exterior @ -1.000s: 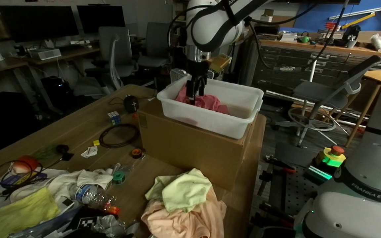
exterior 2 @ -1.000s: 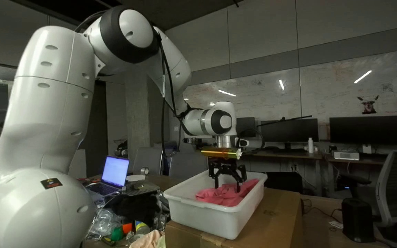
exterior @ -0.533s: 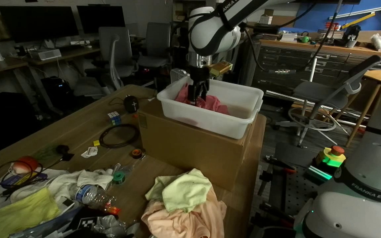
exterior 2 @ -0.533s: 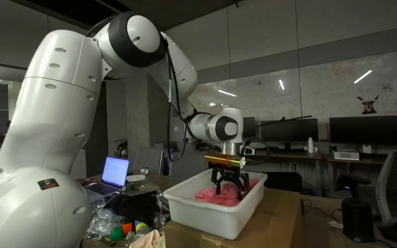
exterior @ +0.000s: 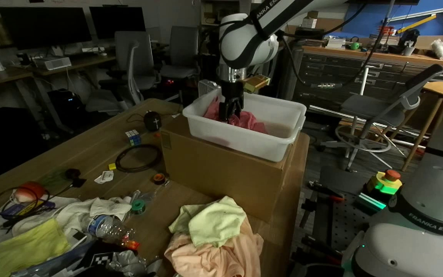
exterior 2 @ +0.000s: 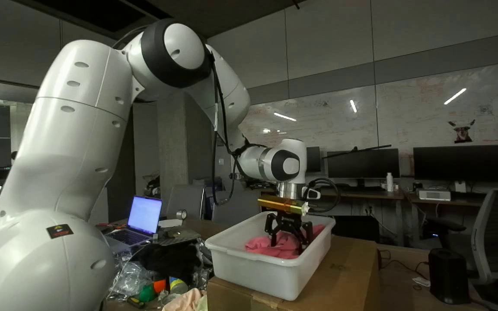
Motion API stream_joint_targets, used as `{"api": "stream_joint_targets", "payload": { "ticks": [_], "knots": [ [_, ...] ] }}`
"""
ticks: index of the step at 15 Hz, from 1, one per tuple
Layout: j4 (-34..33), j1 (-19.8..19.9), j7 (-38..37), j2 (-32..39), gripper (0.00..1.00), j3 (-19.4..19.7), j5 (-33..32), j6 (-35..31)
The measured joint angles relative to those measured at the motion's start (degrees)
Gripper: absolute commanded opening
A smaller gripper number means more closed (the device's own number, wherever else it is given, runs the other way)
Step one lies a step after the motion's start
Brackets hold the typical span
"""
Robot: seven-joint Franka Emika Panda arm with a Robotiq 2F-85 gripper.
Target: Remove the clothes from the box and put them on the table
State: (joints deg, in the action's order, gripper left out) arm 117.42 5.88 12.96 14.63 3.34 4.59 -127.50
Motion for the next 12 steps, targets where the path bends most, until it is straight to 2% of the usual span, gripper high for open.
{"api": "stream_joint_targets", "payload": {
  "ticks": [1,2,3,11,12],
  "knots": [
    [0.0,0.0,0.0,0.1,1.0,-0.02,-0.04,-0.02],
    [0.0,-0.01,0.0,0.19,0.75,-0.03,-0.2,-0.06],
    [0.0,-0.04,-0.03,0.27,0.73,-0.03,-0.56,-0.11],
    [-0.09,-0.26,-1.05,0.26,0.12,-0.03,-4.06,-1.02],
    [-0.16,-0.36,-1.24,0.2,0.09,-0.03,-4.25,-1.08]
  ]
}}
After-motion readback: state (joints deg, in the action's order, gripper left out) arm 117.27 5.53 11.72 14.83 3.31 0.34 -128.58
